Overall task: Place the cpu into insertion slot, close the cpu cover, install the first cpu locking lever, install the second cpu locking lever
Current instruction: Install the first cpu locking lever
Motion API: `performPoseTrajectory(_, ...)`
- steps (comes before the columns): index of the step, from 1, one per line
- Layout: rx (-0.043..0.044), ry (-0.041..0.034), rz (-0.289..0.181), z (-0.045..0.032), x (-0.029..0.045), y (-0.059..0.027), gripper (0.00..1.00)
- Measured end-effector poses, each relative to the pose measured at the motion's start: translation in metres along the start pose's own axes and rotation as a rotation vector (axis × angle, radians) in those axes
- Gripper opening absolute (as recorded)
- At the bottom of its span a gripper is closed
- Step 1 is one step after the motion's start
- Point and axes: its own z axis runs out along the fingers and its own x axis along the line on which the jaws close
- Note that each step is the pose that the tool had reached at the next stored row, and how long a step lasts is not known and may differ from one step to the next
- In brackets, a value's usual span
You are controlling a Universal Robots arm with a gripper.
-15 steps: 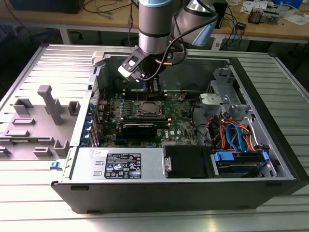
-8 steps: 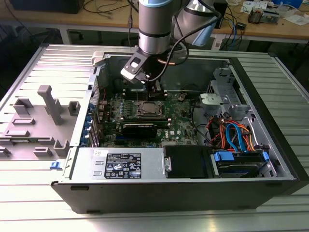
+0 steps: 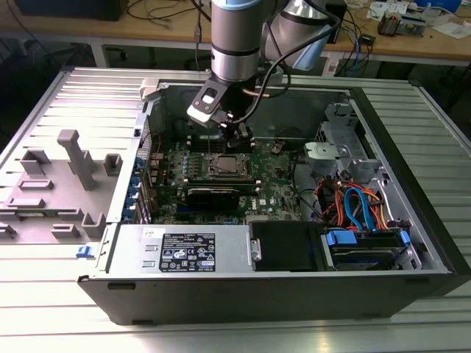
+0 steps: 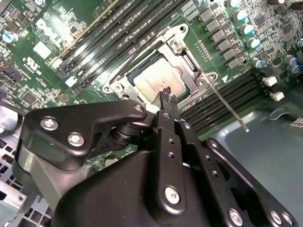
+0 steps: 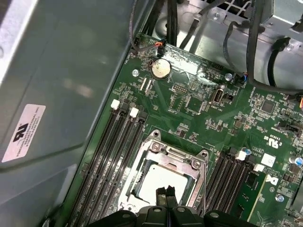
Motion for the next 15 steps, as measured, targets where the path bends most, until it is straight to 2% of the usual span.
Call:
performPoseTrajectory(5, 0.0000, 0.0001, -0.001, -0.0060, -0.0001, 0.0000, 0.11)
performPoseTrajectory(11, -0.0021, 0.0038, -0.038, -0.0066, -0.0001, -0.0001, 0.11)
performPoseTrajectory(15, -0.0023, 0.0040, -0.042, -0.0065, -0.0001, -0.0001, 0.11)
